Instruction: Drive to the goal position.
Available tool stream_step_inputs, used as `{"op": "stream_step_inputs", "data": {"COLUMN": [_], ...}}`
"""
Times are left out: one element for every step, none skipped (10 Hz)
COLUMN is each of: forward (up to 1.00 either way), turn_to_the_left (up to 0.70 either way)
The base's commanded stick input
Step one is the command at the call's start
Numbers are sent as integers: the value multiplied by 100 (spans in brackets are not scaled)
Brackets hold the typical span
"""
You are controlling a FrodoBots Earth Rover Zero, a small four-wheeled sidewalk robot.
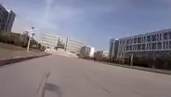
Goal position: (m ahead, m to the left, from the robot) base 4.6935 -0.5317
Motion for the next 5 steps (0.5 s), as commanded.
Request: {"op": "stream_step_inputs", "data": {"forward": [70, 70, 70, 70, 70], "turn_to_the_left": [0, 0, 0, 0, 0]}}
